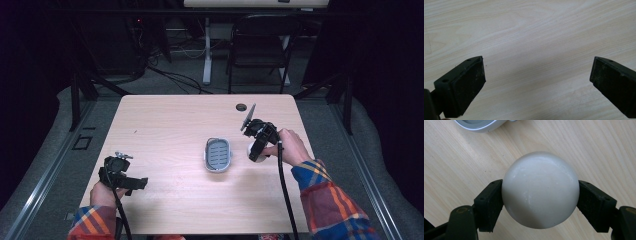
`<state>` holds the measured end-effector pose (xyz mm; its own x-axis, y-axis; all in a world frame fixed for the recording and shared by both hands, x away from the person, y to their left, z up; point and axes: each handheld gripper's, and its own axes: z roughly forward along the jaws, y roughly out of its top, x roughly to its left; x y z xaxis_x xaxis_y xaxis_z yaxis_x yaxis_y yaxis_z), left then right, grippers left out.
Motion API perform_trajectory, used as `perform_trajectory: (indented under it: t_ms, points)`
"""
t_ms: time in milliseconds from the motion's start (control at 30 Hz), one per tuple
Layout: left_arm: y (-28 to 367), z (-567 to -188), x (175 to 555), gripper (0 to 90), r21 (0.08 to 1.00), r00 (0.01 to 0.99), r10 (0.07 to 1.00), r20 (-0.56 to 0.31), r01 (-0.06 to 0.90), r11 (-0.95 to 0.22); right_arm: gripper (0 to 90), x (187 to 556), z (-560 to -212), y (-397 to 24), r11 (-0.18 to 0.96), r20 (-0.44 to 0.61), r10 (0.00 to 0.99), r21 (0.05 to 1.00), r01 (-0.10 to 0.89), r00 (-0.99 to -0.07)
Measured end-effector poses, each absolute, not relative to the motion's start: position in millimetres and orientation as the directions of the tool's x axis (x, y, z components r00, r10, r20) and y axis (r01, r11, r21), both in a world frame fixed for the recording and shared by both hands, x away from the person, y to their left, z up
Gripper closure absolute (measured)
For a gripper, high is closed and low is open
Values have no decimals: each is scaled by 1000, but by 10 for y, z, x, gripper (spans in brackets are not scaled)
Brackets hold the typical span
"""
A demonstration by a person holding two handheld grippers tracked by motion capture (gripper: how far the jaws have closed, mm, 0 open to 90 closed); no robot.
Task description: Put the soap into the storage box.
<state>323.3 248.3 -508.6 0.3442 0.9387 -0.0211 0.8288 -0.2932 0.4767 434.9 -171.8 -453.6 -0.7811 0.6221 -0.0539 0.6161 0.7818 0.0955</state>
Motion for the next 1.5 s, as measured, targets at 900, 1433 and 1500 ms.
perform_trajectory:
  t_ms: [900,1433,1500]
  points:
    - [2485,-5091,3229,0,472,347,937,-25,831,-295,247,4464,-4476,-1324,819,-42,570,110,563,-821]
    - [2498,-5090,3225,0,471,354,935,-24,829,-301,247,4547,-4485,-1061,839,-34,539,116,532,-842]
    - [2499,-5090,3225,0,470,353,935,-25,830,-301,247,4551,-4486,-1044,840,-33,536,113,530,-843]
